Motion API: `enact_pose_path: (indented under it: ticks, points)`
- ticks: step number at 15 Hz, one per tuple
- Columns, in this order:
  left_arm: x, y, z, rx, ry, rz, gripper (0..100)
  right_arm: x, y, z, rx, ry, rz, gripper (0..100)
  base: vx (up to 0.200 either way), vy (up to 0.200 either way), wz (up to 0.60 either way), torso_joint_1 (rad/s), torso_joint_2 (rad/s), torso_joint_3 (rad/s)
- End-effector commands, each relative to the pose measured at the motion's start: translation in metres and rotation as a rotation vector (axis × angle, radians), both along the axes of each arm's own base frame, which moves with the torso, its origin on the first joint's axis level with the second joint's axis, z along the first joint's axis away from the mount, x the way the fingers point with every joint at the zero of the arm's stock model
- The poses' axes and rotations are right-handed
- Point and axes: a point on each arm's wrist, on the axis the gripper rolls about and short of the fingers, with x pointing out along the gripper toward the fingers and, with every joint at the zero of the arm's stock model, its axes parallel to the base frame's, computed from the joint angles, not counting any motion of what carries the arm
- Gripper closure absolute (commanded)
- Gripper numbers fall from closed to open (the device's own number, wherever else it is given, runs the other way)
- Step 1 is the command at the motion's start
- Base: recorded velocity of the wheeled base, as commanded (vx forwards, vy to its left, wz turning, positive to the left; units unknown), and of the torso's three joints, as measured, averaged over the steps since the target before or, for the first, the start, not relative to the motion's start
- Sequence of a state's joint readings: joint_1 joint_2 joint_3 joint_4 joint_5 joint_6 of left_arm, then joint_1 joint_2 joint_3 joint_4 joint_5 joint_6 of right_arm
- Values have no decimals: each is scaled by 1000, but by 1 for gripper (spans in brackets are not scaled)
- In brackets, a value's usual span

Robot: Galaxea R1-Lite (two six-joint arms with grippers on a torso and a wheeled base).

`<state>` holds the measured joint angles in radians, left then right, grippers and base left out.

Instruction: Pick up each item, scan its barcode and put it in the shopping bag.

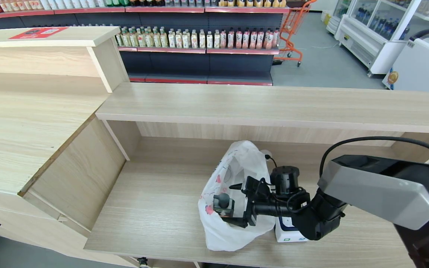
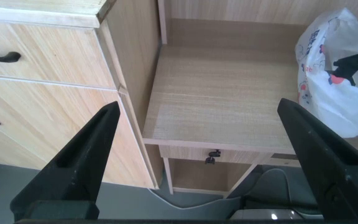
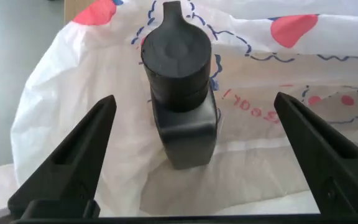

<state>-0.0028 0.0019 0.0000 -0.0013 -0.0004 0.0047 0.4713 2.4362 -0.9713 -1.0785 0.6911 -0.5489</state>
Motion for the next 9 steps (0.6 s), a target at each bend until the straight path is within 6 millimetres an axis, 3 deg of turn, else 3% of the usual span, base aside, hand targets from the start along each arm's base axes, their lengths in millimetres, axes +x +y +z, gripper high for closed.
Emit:
enact_pose_path:
  ticks: [1,3,4,8,9]
  points:
    - [0,0,0,0,-1,0,0,-19,-22,62,114,93,-83,0,0,0,0,0,0,0]
    - [0,0,0,0,-1,0,0,-33,-46,83,138,179,-151,0,0,0,0,0,0,0]
    - [0,0,0,0,-1,-1,0,-51,-78,89,100,266,-228,0,0,0,0,0,0,0]
    - [0,0,0,0,-1,0,0,-100,-154,100,61,285,-421,0,0,0,0,0,0,0]
    - [0,0,0,0,-1,-1,0,-101,-155,100,61,284,-425,0,0,0,0,0,0,0]
